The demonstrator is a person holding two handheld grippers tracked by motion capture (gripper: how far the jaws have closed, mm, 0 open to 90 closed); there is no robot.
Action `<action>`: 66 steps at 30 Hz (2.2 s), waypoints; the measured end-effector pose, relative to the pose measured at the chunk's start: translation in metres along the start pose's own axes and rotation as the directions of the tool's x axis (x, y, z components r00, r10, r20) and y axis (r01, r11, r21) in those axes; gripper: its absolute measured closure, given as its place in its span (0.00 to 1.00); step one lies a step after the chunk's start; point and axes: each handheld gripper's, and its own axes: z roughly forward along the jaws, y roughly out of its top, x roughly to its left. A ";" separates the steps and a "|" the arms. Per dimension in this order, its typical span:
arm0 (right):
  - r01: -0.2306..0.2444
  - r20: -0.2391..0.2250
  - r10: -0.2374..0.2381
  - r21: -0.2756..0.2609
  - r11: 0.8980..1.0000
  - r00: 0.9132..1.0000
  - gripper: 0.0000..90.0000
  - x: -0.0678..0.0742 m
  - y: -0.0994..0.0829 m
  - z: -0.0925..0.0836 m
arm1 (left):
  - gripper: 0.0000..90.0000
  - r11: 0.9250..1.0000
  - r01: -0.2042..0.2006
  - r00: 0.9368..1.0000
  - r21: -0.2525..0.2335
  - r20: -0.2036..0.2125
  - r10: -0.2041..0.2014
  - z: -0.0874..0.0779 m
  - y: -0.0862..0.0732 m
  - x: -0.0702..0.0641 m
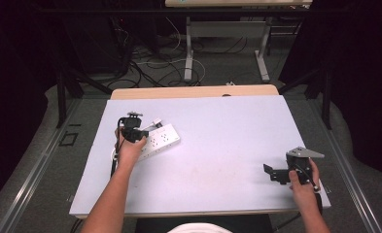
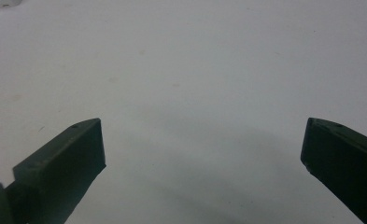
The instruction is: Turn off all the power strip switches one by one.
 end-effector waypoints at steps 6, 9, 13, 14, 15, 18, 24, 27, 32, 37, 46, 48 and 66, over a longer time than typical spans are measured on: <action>0.002 -0.002 -0.002 -0.001 1.000 1.000 0.00 0.000 0.000 0.000 | 1.00 1.000 -0.012 1.000 -0.002 0.010 0.012 -0.001 0.005 -0.006; -0.007 0.005 0.007 -0.007 1.000 1.000 0.00 0.001 0.000 0.001 | 1.00 1.000 -0.015 1.000 -0.011 0.015 0.015 0.000 0.007 -0.009; -0.007 0.004 0.007 -0.006 1.000 1.000 0.00 0.001 0.000 0.000 | 1.00 1.000 -0.018 0.999 -0.007 0.027 0.018 0.002 0.010 -0.012; -0.009 -0.004 0.009 0.002 1.000 1.000 0.00 0.000 0.000 0.000 | 1.00 1.000 -0.020 0.999 -0.008 0.028 0.020 0.003 0.010 -0.013; -0.009 -0.004 0.009 0.002 1.000 1.000 0.00 0.000 0.000 0.000 | 1.00 1.000 -0.020 0.999 0.001 0.030 0.020 0.003 0.011 -0.013; -0.009 -0.003 0.009 0.001 1.000 1.000 0.00 0.000 0.000 0.000 | 1.00 1.000 -0.024 0.999 -0.004 0.030 0.024 0.006 0.013 -0.015; -0.010 0.003 0.010 -0.006 1.000 1.000 0.00 0.001 0.000 0.001 | 1.00 1.000 -0.028 0.999 -0.002 0.033 0.028 0.011 0.016 -0.018; -0.003 -0.003 0.003 0.000 1.000 1.000 0.00 0.000 0.000 0.000 | 1.00 1.000 -0.026 0.999 0.005 0.031 0.026 0.013 0.016 -0.019; -0.004 -0.002 0.004 0.000 1.000 1.000 0.00 -0.001 0.000 0.000 | 1.00 1.000 -0.019 1.000 0.006 0.024 0.019 0.015 0.017 -0.017; -0.001 -0.003 0.001 0.000 1.000 1.000 0.00 -0.001 0.000 0.000 | 1.00 1.000 -0.009 1.000 0.010 0.016 0.009 0.016 0.017 -0.013; -0.004 -0.003 0.004 0.001 1.000 1.000 0.00 0.000 0.000 0.000 | 1.00 1.000 0.002 1.000 0.025 0.005 -0.002 0.019 0.016 -0.009; -0.002 -0.003 0.002 0.001 1.000 1.000 0.00 -0.001 0.000 0.000 | 1.00 1.000 -0.005 1.000 0.023 0.003 0.005 0.019 0.016 -0.010; 0.009 -0.004 -0.009 0.002 1.000 1.000 0.00 -0.001 0.000 0.000 | 1.00 1.000 -0.003 1.000 0.027 -0.001 0.003 0.019 0.016 -0.009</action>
